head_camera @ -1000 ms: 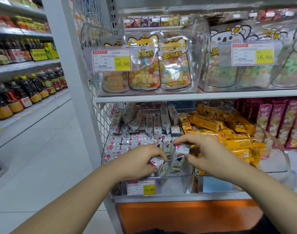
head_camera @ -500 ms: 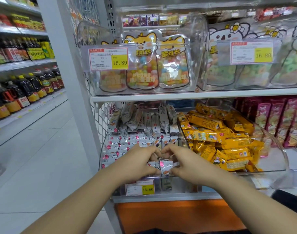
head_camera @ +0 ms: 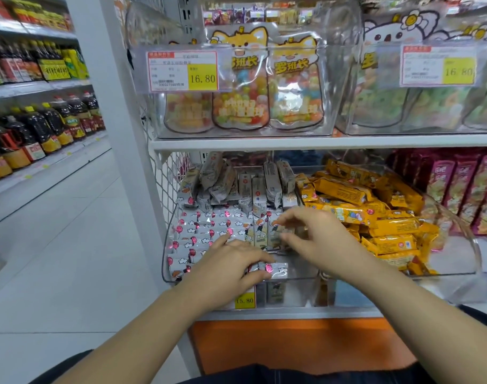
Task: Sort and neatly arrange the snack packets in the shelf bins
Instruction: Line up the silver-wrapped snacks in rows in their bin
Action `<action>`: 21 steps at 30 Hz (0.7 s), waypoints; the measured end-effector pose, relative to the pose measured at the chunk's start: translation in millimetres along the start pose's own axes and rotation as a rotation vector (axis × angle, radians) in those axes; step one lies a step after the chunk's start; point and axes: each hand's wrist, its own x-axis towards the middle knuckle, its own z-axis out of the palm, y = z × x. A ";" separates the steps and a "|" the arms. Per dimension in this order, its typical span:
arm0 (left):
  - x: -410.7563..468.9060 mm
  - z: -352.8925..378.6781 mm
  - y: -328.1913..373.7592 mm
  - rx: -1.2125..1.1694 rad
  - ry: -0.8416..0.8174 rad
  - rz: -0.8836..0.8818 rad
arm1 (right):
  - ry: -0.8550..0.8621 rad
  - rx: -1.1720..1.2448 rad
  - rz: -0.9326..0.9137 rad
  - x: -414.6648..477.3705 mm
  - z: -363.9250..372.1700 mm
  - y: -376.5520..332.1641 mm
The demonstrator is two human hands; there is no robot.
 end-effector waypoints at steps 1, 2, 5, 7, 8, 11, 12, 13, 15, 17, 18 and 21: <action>0.2 -0.1 -0.1 0.001 0.000 0.004 | 0.069 -0.076 -0.018 8.7 0.2 1.4; -0.3 -0.2 -0.3 0.003 -0.004 0.005 | 0.108 -0.157 -0.024 17.7 1.7 3.4; -0.3 0.7 -2.0 0.000 -0.007 0.005 | 0.167 -0.385 0.037 42.6 10.0 8.6; 0.5 0.9 -3.0 -0.002 -0.006 0.012 | 0.220 -0.473 0.067 55.4 14.9 10.9; 1.0 1.1 -3.8 -0.005 -0.006 0.014 | 0.247 -0.495 0.069 60.5 16.6 11.6; 1.6 0.7 -5.3 -0.015 -0.010 0.017 | 0.304 -0.537 0.063 69.8 17.6 11.0; 1.7 0.6 -5.7 -0.016 -0.014 0.017 | 0.309 -0.546 0.062 71.7 17.9 11.5; 2.0 0.7 -5.9 -0.015 -0.018 0.017 | 0.308 -0.542 0.058 72.7 17.7 11.7; 2.0 0.8 -5.9 -0.012 -0.021 0.018 | 0.312 -0.478 0.034 71.9 17.6 12.5; 1.4 0.5 -5.8 -0.010 -0.020 0.023 | 0.346 -0.349 0.004 65.9 16.9 12.8; 1.2 0.1 -5.8 -0.010 -0.022 0.025 | 0.370 -0.285 -0.013 61.2 15.9 13.0; 0.8 -0.8 -5.2 -0.004 -0.029 0.023 | 0.413 -0.194 -0.063 47.0 13.0 15.7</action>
